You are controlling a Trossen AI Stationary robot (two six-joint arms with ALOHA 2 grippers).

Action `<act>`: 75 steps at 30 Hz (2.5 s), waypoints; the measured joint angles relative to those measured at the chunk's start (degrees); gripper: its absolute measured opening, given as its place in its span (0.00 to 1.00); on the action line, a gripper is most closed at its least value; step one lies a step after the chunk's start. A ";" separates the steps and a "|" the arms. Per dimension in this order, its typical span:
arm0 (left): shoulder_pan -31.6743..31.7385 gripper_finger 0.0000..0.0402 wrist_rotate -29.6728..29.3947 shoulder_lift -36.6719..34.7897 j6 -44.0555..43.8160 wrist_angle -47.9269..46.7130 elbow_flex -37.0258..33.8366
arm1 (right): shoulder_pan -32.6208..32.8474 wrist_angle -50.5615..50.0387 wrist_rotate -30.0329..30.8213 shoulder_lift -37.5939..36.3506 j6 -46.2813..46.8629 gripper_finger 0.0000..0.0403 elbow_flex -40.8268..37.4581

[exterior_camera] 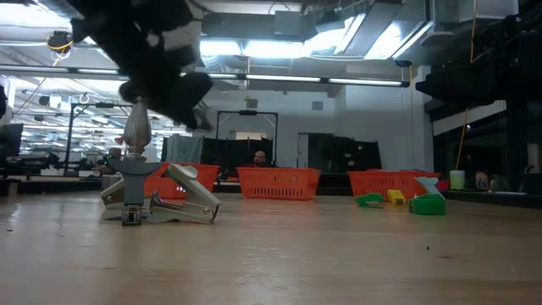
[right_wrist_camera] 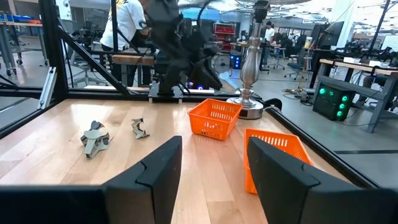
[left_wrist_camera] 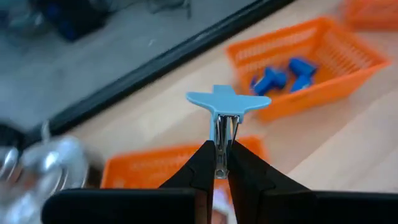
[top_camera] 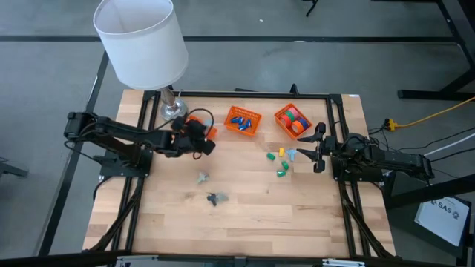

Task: Pick and place Stapler, Stapler remover, tape
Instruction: Put the light blue staple remover into the left orange bin, then put the green stapler into the middle orange bin

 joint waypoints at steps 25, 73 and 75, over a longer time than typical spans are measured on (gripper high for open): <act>12.66 0.11 14.70 0.04 -11.63 -18.40 -0.22 | 0.00 0.00 0.00 0.01 0.00 0.47 0.00; -5.82 0.36 27.72 21.96 39.00 17.72 21.80 | -0.02 -0.02 0.00 0.00 0.01 0.47 0.00; -5.07 0.36 27.66 25.81 40.43 15.29 26.23 | -0.01 -0.01 -0.01 0.01 0.01 0.47 0.00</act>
